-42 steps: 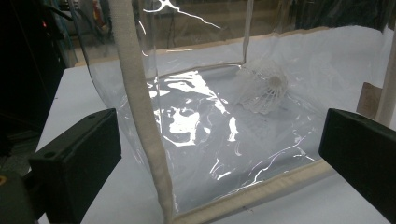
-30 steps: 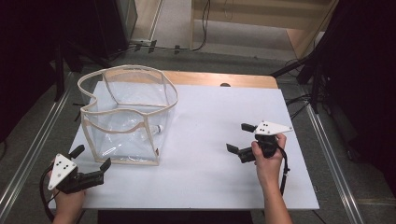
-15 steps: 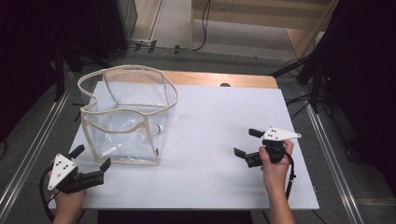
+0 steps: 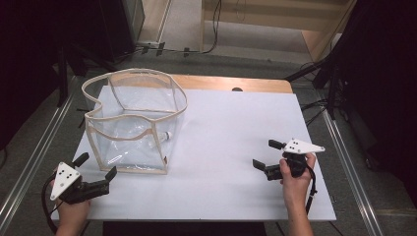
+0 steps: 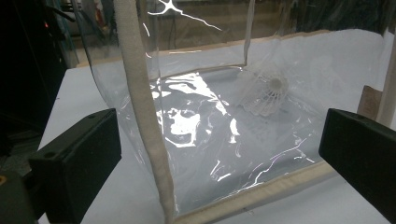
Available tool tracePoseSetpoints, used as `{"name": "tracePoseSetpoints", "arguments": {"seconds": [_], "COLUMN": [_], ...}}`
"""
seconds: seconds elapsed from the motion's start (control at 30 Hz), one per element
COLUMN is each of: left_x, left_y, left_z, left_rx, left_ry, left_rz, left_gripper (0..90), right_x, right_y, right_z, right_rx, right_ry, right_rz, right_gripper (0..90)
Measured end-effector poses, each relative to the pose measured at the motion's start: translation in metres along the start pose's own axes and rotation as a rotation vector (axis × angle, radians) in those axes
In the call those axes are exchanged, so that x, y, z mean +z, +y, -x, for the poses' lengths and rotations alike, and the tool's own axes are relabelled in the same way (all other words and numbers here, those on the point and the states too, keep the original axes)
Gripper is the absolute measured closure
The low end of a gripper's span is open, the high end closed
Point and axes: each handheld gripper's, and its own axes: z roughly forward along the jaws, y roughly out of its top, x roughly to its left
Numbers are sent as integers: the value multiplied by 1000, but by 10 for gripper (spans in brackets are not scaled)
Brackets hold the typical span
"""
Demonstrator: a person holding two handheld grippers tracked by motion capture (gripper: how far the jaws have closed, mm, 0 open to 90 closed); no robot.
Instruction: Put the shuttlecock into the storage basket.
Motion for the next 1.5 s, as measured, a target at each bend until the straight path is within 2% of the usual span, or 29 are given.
{"name": "tracePoseSetpoints", "arguments": {"seconds": [0.7, 1.5], "left_x": [0, 0], "left_y": [0, 0], "left_z": [1, 0], "left_rx": [4, 5], "left_ry": [-1, 0], "left_rz": [-1, 0], "left_gripper": [0, 0], "right_x": [-28, -47], "right_y": [-27, -48], "right_z": [9, 18], "right_rx": [46, 78], "right_ry": [-47, -102], "right_rz": [23, 42], "right_gripper": [0, 0]}}
